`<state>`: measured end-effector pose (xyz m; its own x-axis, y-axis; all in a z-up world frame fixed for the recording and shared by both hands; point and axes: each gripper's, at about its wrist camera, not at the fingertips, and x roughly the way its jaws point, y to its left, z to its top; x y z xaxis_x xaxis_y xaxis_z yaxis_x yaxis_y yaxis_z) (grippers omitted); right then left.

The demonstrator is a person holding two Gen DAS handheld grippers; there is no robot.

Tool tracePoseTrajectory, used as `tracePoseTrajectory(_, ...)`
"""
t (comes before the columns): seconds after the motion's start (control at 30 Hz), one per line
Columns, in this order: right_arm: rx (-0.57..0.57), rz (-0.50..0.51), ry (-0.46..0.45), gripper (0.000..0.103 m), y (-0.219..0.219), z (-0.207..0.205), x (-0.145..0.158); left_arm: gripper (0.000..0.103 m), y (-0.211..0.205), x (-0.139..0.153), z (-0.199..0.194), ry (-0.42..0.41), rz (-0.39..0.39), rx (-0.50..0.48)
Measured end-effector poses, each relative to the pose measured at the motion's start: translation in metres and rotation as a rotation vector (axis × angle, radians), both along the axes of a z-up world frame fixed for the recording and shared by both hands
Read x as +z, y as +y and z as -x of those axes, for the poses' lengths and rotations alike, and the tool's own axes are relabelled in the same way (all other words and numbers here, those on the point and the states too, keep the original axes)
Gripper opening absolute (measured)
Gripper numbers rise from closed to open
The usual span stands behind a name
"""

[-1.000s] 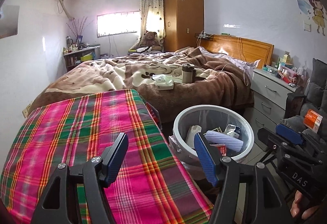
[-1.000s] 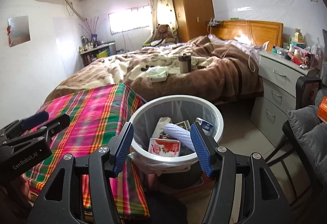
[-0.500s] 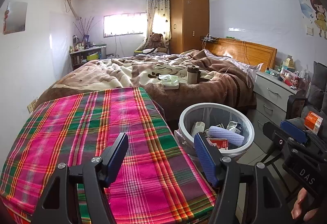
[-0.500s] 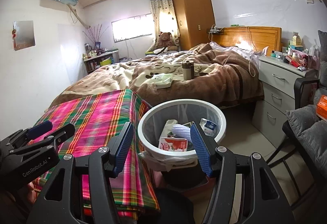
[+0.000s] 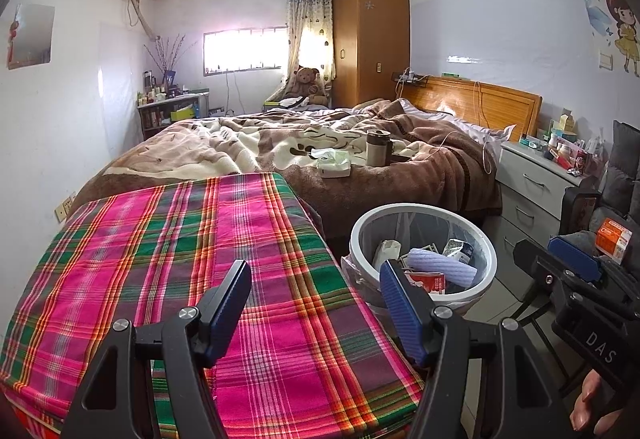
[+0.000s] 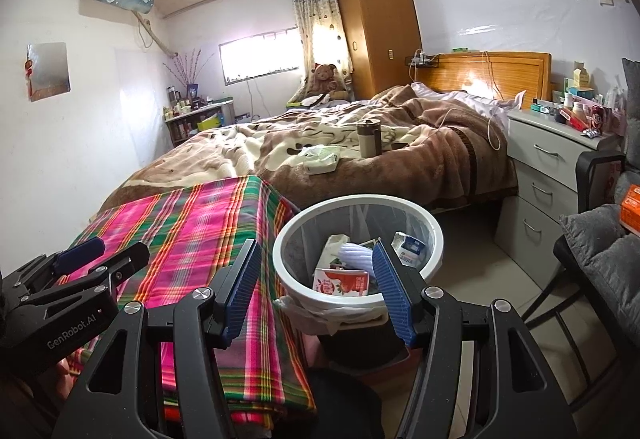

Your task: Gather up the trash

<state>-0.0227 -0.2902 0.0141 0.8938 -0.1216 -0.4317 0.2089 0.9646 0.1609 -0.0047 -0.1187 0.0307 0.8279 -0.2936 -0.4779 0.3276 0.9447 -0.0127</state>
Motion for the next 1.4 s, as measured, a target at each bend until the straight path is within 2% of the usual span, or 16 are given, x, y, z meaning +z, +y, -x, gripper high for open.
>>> tracePoseTrajectory(1.4, 0.007, 0.008, 0.006, 0.060, 0.0041, 0.0017, 0.0014, 0.066, 0.0044, -0.0005, 0.0031, -0.003, -0.001, 0.016)
